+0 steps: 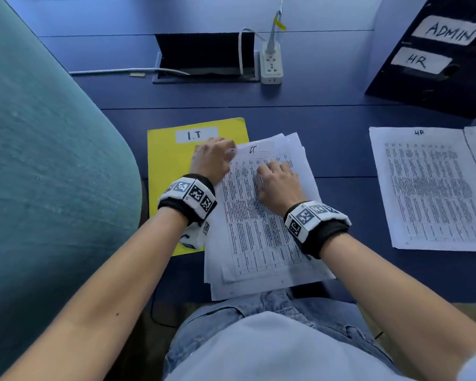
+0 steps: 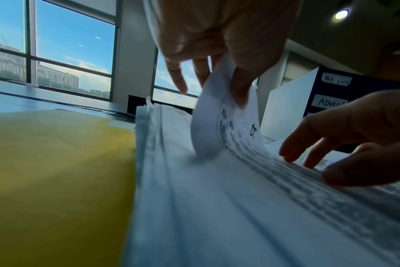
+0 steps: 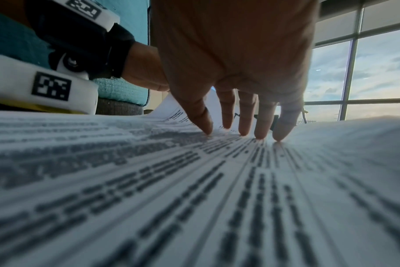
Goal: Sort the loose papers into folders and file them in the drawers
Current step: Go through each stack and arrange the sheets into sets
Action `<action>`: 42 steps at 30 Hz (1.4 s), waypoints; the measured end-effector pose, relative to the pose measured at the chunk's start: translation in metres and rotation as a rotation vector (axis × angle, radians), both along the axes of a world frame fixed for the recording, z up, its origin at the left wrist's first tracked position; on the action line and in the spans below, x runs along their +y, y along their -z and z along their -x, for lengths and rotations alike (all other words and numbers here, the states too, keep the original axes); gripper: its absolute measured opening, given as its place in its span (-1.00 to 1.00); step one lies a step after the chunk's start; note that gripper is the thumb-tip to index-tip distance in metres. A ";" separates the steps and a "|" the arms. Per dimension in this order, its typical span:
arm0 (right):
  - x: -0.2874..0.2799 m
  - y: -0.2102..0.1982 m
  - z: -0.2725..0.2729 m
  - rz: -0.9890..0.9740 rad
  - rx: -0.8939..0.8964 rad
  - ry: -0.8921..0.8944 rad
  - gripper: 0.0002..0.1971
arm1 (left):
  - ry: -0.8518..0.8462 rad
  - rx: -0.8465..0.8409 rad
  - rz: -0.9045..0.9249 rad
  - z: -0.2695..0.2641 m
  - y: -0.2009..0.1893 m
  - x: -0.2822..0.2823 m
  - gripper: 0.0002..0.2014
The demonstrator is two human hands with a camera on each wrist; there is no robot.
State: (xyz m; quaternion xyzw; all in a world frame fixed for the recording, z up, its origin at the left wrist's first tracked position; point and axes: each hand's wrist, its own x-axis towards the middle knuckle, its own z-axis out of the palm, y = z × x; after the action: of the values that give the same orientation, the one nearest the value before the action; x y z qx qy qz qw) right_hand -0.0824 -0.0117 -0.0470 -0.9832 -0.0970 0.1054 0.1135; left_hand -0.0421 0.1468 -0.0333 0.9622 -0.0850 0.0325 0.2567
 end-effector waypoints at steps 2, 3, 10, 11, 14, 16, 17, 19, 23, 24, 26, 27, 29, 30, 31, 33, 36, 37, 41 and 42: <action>0.001 -0.001 0.002 -0.098 -0.044 0.031 -0.59 | 0.017 0.029 0.127 0.004 0.000 0.004 -0.90; 0.001 -0.001 0.002 -0.169 -0.088 0.061 -0.48 | 0.036 0.057 0.178 0.007 -0.002 0.004 -0.91; 0.002 -0.006 0.004 -0.067 -0.377 -0.016 -0.57 | 0.092 0.446 0.626 0.014 -0.015 0.017 -0.38; 0.002 -0.012 0.004 -0.058 -0.342 -0.016 -0.66 | 0.044 0.489 0.710 0.013 -0.017 0.016 -0.29; 0.002 -0.020 0.007 -0.060 -0.297 -0.030 -0.71 | -0.053 0.411 0.590 0.004 -0.022 0.011 -0.26; 0.004 -0.025 0.009 -0.056 -0.264 -0.071 -0.70 | -0.029 0.317 0.204 -0.004 -0.014 0.008 -0.56; 0.005 -0.026 0.011 -0.041 -0.196 -0.097 -0.70 | -0.024 0.309 0.060 -0.006 -0.009 0.007 -0.65; 0.005 -0.027 0.012 -0.011 -0.070 -0.125 -0.70 | -0.026 0.321 -0.112 -0.006 -0.003 0.004 -0.69; 0.005 -0.020 0.012 0.005 -0.023 -0.147 -0.79 | -0.034 0.262 -0.318 0.000 0.001 -0.001 -0.61; 0.005 -0.019 0.013 0.012 -0.008 -0.154 -0.78 | -0.034 0.263 -0.321 0.000 0.000 -0.001 -0.60; 0.006 -0.018 0.013 0.020 0.003 -0.157 -0.79 | -0.024 0.247 -0.300 0.000 0.000 0.000 -0.62; 0.006 -0.018 0.013 0.028 0.001 -0.154 -0.81 | -0.016 0.231 -0.280 -0.001 -0.001 0.001 -0.64; 0.006 -0.017 0.011 0.038 -0.008 -0.150 -0.83 | -0.014 0.181 -0.233 -0.002 -0.005 0.001 -0.71; 0.006 -0.017 0.011 0.035 -0.005 -0.142 -0.83 | -0.016 0.155 -0.215 -0.001 -0.008 0.001 -0.75; 0.006 -0.017 0.010 0.025 -0.004 -0.131 -0.78 | -0.013 0.135 -0.200 -0.001 -0.010 0.002 -0.78; 0.006 -0.016 0.007 -0.027 -0.024 -0.090 -0.58 | -0.002 0.125 -0.142 0.001 -0.012 0.004 -0.84; 0.005 -0.021 0.003 -0.122 -0.091 -0.013 -0.32 | 0.072 0.125 -0.017 0.010 -0.017 0.006 -0.89; 0.004 -0.023 0.002 -0.077 -0.116 -0.011 -0.29 | 0.120 0.133 0.022 0.012 -0.018 0.007 -0.89; 0.006 -0.039 0.000 0.157 -0.180 -0.071 -0.62 | 0.181 0.274 0.256 0.012 -0.025 0.010 -0.59; 0.007 -0.043 0.000 0.214 -0.151 -0.086 -0.66 | 0.133 0.325 0.363 0.011 -0.028 0.010 -0.57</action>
State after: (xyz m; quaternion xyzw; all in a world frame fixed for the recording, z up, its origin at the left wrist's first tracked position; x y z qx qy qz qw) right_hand -0.0826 -0.0045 -0.0041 -0.9898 -0.1354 0.0453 -0.0043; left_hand -0.0535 0.1571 -0.0052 0.8852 -0.0986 -0.1250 0.4370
